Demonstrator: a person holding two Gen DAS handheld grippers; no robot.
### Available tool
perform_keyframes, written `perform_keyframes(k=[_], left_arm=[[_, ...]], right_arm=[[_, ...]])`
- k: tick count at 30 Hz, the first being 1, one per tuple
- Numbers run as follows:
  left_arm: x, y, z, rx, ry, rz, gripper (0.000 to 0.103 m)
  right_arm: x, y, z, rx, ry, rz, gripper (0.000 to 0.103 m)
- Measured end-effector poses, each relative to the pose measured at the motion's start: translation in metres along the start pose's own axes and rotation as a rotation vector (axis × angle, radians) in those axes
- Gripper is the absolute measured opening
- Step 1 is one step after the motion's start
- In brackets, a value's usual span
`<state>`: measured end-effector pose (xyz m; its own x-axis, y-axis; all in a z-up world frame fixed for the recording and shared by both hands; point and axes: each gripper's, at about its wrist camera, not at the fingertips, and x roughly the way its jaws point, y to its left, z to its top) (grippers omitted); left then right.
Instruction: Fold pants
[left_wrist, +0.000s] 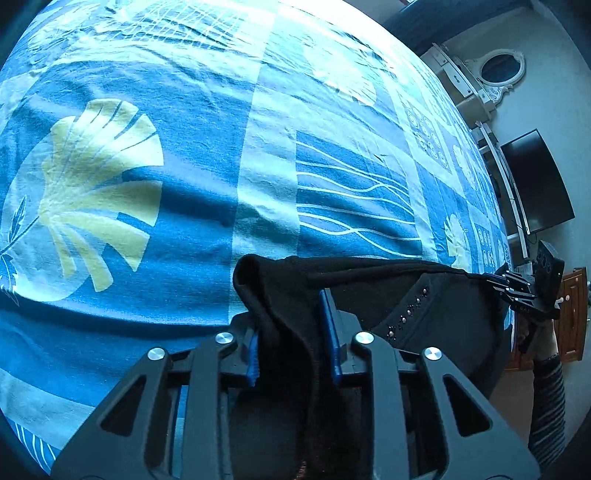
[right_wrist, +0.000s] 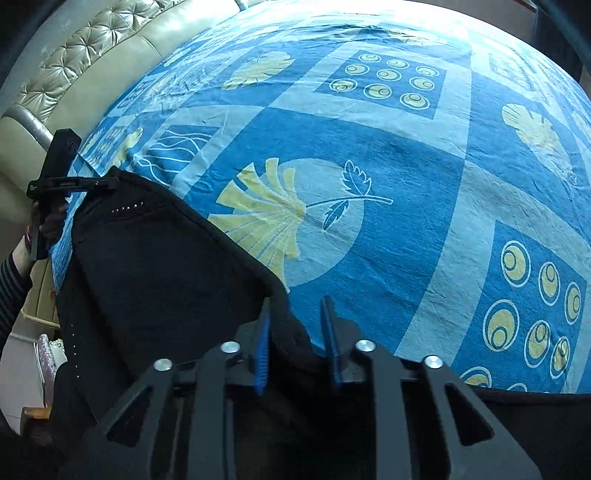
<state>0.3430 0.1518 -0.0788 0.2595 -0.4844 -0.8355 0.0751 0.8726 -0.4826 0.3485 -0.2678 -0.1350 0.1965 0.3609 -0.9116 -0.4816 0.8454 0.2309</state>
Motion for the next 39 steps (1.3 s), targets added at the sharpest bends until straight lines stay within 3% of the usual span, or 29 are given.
perform_keyframes(k=[3,8,11,14,21,27,33,35,39], left_arm=[[-0.014,-0.011,0.000,0.048,-0.033,-0.011,0.010],[-0.060,-0.024,-0.010,0.073,-0.133,-0.128,0.007],[-0.089,-0.031,-0.030,0.085,-0.190,-0.205,0.007],[-0.108,-0.038,-0.061,0.101,-0.220,-0.233,0.007],[-0.122,-0.022,-0.142,0.073,-0.239,-0.230,0.007],[-0.108,0.003,-0.195,-0.010,-0.209,-0.243,0.009],[-0.088,0.020,-0.232,-0.069,-0.161,-0.156,0.027],[-0.092,0.029,-0.244,-0.113,-0.171,-0.138,0.045],[-0.106,0.046,-0.270,-0.246,-0.219,-0.216,0.050]], right_arm=[[-0.024,0.011,-0.002,-0.023,-0.079,-0.042,0.015],[-0.074,0.031,-0.021,-0.035,-0.237,-0.125,0.015],[-0.100,0.054,-0.046,-0.068,-0.318,-0.180,0.014],[-0.115,0.080,-0.081,-0.092,-0.370,-0.201,0.014],[-0.100,0.131,-0.162,-0.184,-0.349,-0.316,0.011],[-0.065,0.146,-0.209,-0.197,-0.274,-0.340,0.011],[-0.042,0.155,-0.234,-0.153,-0.225,-0.333,0.015],[-0.046,0.158,-0.243,-0.130,-0.229,-0.322,0.021],[-0.063,0.151,-0.255,0.014,-0.249,-0.197,0.039]])
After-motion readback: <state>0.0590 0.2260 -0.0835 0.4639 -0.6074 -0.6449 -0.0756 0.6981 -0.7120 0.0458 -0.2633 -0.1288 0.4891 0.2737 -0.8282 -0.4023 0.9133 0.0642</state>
